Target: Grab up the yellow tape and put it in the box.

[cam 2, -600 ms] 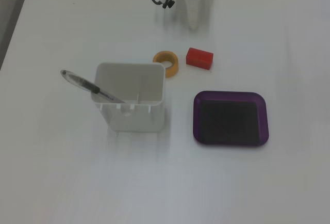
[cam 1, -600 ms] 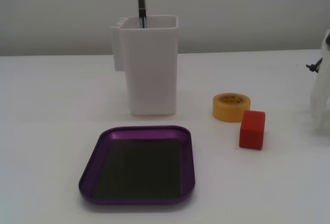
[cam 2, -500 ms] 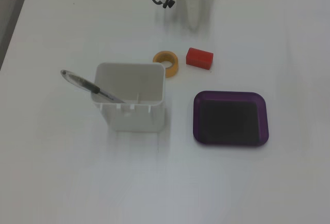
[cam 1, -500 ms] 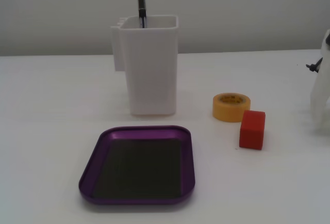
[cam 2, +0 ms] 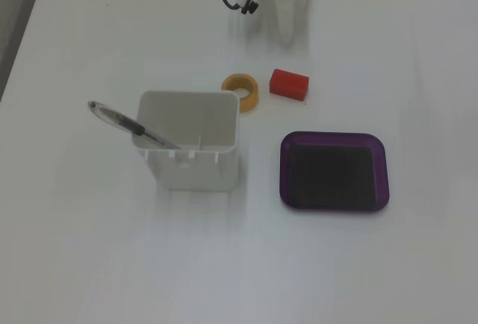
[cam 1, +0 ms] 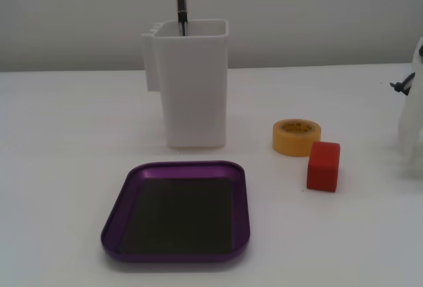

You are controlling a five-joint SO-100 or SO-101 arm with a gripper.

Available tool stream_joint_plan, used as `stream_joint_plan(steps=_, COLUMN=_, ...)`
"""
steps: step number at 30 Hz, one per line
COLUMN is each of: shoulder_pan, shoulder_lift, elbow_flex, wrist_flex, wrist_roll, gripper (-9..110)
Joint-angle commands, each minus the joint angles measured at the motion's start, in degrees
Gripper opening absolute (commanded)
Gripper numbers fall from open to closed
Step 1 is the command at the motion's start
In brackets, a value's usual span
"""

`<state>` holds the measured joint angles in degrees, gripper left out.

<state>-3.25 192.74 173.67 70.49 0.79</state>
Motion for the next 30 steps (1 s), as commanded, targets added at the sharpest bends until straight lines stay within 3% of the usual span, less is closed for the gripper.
stream_joint_plan(steps=1, shoulder_pan=-0.5, shoulder_lift=3.2, elbow_flex=0.5, wrist_flex=-1.6, wrist_roll=-0.3, gripper=0)
stream_joint_plan(steps=16, shoulder_pan=-0.3, shoulder_lift=2.2, elbow_flex=-6.9, wrist_flex=-11.4, wrist_roll=-0.7, gripper=0)
stream_joint_plan(steps=19, shoulder_pan=4.0, shoulder_lift=2.1, elbow_flex=-8.8, wrist_flex=-11.5, wrist_roll=-0.7, gripper=0)
stream_joint_plan(steps=25, shoulder_pan=13.2, shoulder_lift=-0.2, elbow_flex=-9.3, wrist_flex=-11.2, wrist_roll=-0.7, gripper=10)
stream_joint_plan(steps=30, shoulder_pan=14.2, shoulder_lift=-13.1, elbow_flex=-12.1, wrist_flex=-11.9, wrist_roll=-1.6, gripper=17)
